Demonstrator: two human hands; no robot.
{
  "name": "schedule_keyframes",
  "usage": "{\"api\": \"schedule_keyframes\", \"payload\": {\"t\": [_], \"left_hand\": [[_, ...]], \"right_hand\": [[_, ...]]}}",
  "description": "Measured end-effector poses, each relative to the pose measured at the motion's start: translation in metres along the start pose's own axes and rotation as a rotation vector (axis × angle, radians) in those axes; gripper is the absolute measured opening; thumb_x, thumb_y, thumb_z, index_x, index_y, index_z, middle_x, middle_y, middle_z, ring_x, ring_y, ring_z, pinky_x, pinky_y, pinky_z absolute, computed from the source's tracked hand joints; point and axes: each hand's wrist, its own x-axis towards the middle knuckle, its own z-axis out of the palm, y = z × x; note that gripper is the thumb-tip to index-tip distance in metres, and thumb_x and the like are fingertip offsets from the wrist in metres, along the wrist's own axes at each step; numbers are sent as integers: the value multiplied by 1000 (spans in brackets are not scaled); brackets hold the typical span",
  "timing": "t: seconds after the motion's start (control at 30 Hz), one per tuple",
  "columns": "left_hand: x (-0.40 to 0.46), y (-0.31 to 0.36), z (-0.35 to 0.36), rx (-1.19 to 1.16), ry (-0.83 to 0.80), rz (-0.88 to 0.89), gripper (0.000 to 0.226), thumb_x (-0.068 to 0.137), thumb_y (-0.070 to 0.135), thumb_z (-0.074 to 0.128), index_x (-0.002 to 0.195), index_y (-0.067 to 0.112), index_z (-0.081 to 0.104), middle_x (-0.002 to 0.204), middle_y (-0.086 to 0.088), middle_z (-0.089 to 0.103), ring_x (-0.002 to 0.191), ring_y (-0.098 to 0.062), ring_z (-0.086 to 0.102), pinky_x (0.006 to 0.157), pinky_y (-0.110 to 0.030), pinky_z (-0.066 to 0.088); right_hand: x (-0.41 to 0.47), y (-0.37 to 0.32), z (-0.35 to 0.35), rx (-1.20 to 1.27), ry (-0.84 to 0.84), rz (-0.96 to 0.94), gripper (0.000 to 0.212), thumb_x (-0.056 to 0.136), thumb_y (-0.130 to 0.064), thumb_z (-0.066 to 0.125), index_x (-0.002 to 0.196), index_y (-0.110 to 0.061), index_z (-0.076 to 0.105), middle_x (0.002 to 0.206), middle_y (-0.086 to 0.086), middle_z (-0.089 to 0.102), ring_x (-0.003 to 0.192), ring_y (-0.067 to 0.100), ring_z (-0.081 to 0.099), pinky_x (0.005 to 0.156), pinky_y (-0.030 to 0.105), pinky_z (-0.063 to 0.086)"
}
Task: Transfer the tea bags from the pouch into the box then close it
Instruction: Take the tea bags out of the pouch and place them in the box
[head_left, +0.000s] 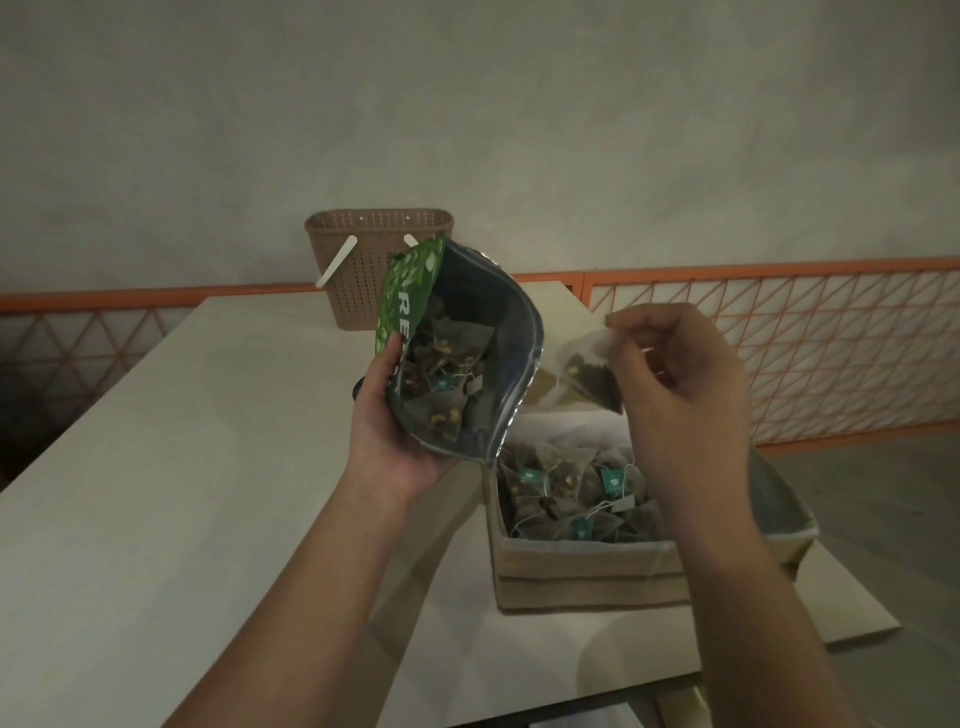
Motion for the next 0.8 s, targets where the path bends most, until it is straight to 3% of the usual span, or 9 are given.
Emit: {"api": "schedule_keyframes", "payload": {"t": [0.17, 0.33, 0.4, 0.5, 0.6, 0.67, 0.8], "left_hand": [[0, -3, 2, -11, -24, 1, 60, 96, 60, 53, 137, 17, 64, 131, -18, 66, 104, -39, 70, 83, -48, 60], [1, -4, 0, 36, -8, 35, 64, 95, 61, 53, 142, 18, 61, 139, -16, 64, 114, -36, 67, 87, -44, 59], [1, -3, 0, 68, -16, 51, 63, 98, 59, 48, 143, 17, 59, 133, -14, 67, 110, -32, 69, 83, -40, 60], [0, -2, -3, 43, -27, 83, 55, 102, 54, 44, 126, 12, 70, 117, -12, 74, 101, -27, 74, 78, -34, 62], [-1, -2, -6, 48, -18, 98, 55, 100, 54, 47, 124, 12, 74, 127, -11, 71, 117, -27, 68, 99, -36, 54], [-1, 0, -7, 81, -10, 100, 58, 99, 55, 49, 136, 14, 67, 142, -11, 62, 134, -28, 57, 117, -39, 39], [2, 3, -11, 73, -27, 94, 64, 96, 55, 54, 146, 14, 57, 153, -12, 52, 144, -29, 47, 125, -42, 28]], "right_hand": [[-13, 19, -2, -208, -70, -2, 21, 88, -5, 61, 92, -25, 66, 88, -11, 62, 76, 2, 58, 61, 10, 42], [-20, 7, 20, -287, -146, -228, 18, 85, -11, 67, 100, -21, 71, 90, -8, 62, 83, 9, 54, 72, 10, 39], [-22, 1, 35, -418, -233, -340, 17, 86, -21, 65, 101, -18, 73, 90, -5, 64, 86, 11, 53, 77, 16, 40], [-23, 3, 63, -753, -369, -424, 24, 83, -33, 59, 93, -19, 76, 93, 0, 66, 92, 20, 54, 84, 32, 40], [-23, 4, 84, -1037, -473, -448, 22, 84, -34, 62, 92, -19, 76, 99, 5, 67, 101, 25, 55, 97, 38, 31], [-22, 4, 90, -1112, -581, -374, 32, 94, -35, 51, 110, -17, 71, 119, 8, 62, 118, 28, 46, 110, 42, 21], [-22, 3, 92, -1134, -648, -330, 39, 99, -38, 39, 122, -19, 63, 132, 7, 52, 127, 29, 35, 116, 44, 10]]}}
